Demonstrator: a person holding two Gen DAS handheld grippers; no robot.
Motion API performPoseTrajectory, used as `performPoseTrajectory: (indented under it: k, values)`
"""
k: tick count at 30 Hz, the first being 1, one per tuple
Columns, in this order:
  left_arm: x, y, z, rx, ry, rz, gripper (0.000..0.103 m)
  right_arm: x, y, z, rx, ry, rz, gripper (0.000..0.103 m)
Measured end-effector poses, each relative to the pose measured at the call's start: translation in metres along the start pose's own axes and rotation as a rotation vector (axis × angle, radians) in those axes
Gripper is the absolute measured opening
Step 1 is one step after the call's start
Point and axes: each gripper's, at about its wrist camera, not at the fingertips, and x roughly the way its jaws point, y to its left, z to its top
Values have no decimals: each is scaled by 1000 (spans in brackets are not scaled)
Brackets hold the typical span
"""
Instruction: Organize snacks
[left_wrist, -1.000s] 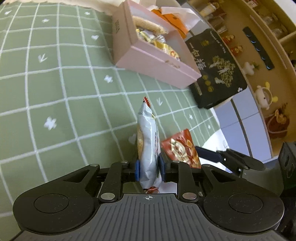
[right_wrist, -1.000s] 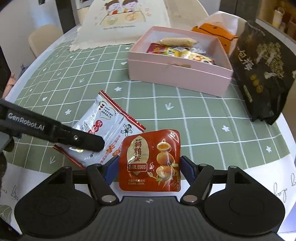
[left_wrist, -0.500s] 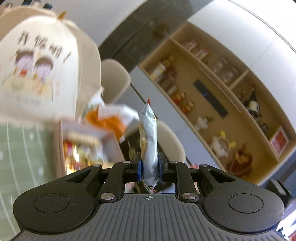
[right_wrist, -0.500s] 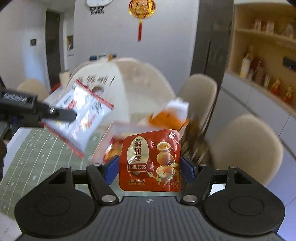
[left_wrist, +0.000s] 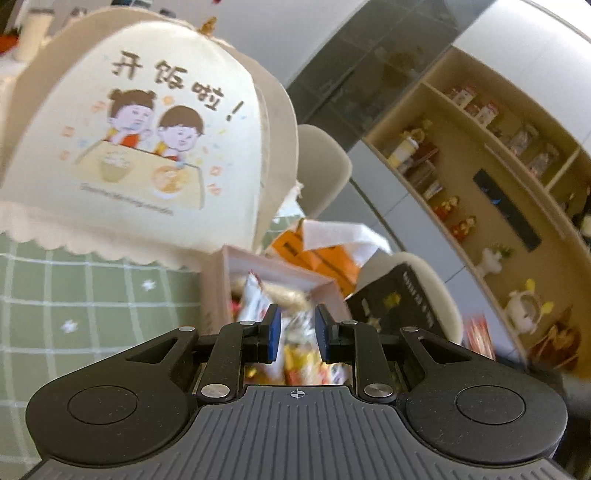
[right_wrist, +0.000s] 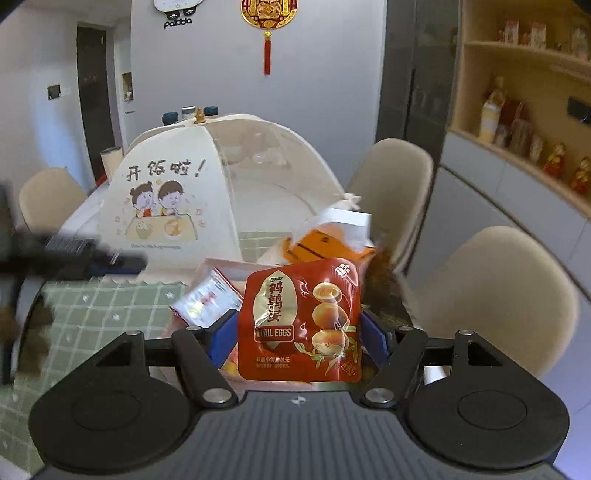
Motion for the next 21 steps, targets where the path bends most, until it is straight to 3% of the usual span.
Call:
performPoseTrajectory:
  k: [2,4,7,11,16,21]
  values:
    - [-9,0,-15,32,14,31,23,19,4,10,47,-76,74,72]
    - [-11,-4,-37,109,51,108,23,41,10,15,51,-116,76,78]
    - [-16,-4,-75,203,102,202,23,71,14,9,109,-30,17,78]
    - [-22,8,-115,208,151,216,23,73,15,-40,177,59,76,78]
    - [-19,7,-146,296,143,252,23,52,34,-113,96,108,-8,78]
    - [6,5,-167,349,144,332,23,58,51,-170,43,159,-25,78]
